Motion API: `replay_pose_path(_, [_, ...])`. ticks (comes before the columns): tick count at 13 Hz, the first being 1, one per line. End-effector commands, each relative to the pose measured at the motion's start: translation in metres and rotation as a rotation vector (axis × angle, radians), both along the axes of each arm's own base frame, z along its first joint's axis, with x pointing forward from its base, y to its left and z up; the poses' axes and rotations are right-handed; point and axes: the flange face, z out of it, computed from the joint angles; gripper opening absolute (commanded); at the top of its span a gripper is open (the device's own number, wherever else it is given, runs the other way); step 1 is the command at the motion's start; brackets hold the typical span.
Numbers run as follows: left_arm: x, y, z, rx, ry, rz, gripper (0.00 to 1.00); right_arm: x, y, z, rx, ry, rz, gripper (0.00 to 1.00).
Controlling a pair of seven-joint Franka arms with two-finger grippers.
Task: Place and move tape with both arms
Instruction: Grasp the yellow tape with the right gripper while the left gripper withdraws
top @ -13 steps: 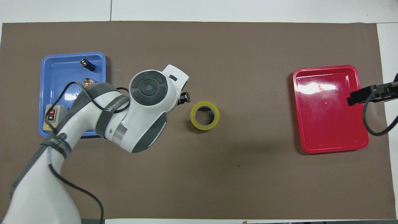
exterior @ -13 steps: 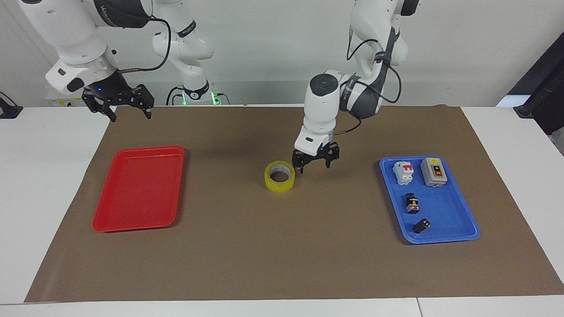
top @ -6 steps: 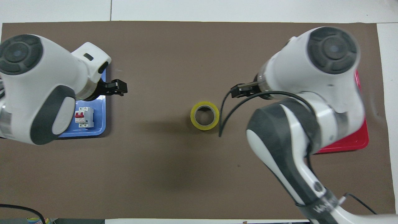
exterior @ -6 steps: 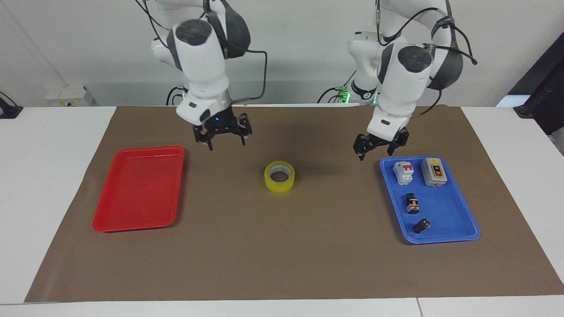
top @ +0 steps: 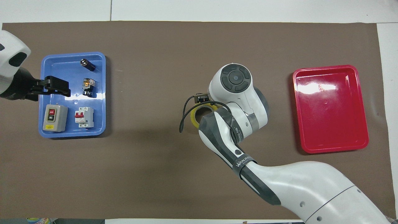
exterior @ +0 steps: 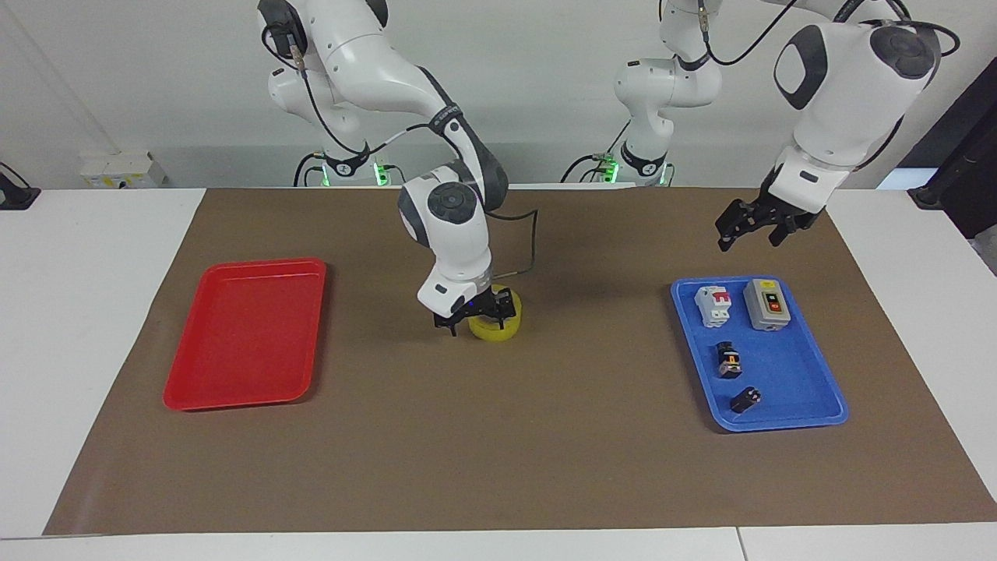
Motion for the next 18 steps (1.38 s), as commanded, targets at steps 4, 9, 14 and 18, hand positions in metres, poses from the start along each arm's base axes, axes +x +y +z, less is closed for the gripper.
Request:
replay_pose_path(4, [-0.006, 0.026, 0.047, -0.024, 0.040, -0.043, 1.00, -0.028, 0.005, 0.002, -0.049, 0.066, 0.019, 0.98])
replay_pose_path(9, [-0.024, 0.021, 0.050, -0.026, 0.059, -0.063, 1.00, -0.047, 0.017, -0.003, -0.065, 0.088, 0.027, 0.98])
replay_pose_path(14, [-0.023, 0.019, 0.051, -0.023, 0.046, -0.097, 1.00, -0.041, 0.010, -0.003, -0.055, 0.067, 0.028, 0.94])
replay_pose_path(18, [-0.023, 0.017, 0.051, -0.026, 0.041, -0.160, 1.00, -0.038, -0.009, -0.012, -0.070, 0.092, 0.015, 0.46])
